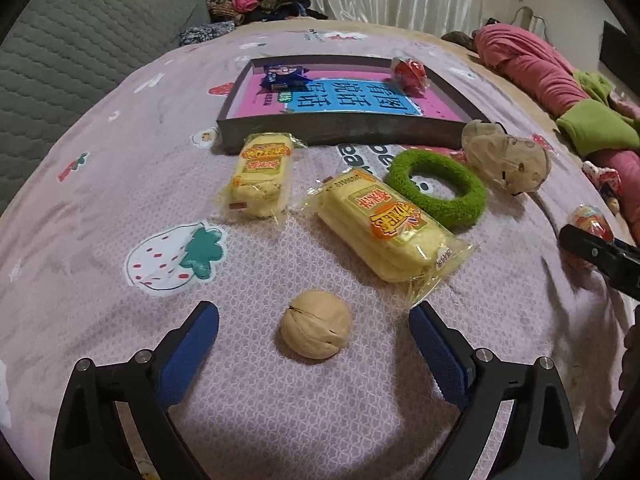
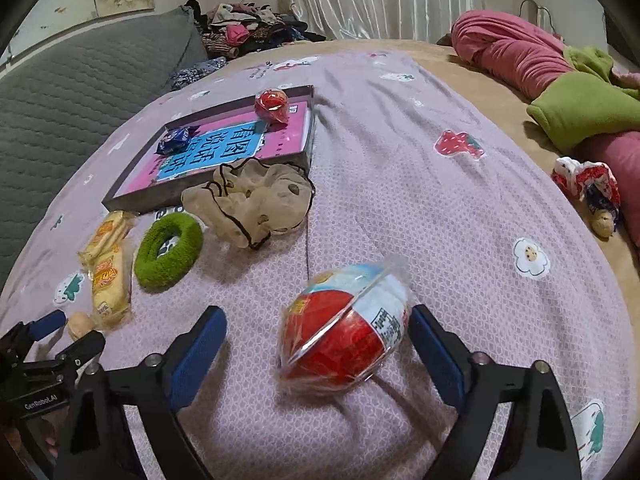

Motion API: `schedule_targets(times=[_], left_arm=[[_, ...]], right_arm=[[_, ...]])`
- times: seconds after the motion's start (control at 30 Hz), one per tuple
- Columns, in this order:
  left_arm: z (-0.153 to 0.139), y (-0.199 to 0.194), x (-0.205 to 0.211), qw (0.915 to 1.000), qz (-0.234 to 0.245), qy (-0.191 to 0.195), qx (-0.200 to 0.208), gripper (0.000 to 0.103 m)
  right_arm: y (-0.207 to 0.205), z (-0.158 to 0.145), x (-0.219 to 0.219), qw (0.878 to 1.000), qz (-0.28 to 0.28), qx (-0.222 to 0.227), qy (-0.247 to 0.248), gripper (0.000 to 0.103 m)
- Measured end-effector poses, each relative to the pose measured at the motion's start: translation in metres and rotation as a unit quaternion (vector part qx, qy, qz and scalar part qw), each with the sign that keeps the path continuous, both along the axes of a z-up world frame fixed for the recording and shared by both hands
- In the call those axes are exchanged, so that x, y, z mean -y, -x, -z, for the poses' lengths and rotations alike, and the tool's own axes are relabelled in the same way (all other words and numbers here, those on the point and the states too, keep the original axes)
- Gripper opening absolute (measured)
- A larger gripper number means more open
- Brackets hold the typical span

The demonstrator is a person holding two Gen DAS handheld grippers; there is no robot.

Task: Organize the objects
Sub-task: 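Grasp the walnut with the left tool while the right tool grasps the red Kinder egg, then lift the walnut with the left tool while the right tool lifts the red egg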

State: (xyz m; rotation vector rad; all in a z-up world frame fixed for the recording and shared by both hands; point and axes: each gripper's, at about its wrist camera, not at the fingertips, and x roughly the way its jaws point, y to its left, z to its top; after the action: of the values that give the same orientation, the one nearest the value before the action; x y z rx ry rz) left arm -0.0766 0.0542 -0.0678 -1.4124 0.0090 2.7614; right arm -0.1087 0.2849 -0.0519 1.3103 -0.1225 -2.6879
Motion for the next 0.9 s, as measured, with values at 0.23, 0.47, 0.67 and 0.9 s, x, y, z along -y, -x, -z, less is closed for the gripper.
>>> schedule_targets(times=[0.23,0.47,0.67,0.9], left_arm=[[0.002,-0.001,0.000,0.9998,0.011,-0.016,0.002,0.050],[0.004,-0.002,0.004,0.9995,0.010,-0.031,0.002,0.034],[0.003,-0.004,0.004,0.9995,0.010,-0.031,0.001,0.033],[0.001,-0.009,0.003,0.9996,0.011,-0.025,0.000,0.033]], right_arm=[[0.004,0.005,0.002,1.000,-0.009,0.005,0.005,0.067],[0.003,0.006,0.008,1.000,-0.028,0.003,0.008,0.057],[-0.003,0.004,0.021,0.998,-0.056,0.003,0.013,0.057],[-0.015,0.003,0.043,0.995,-0.096,0.001,0.024,0.057]])
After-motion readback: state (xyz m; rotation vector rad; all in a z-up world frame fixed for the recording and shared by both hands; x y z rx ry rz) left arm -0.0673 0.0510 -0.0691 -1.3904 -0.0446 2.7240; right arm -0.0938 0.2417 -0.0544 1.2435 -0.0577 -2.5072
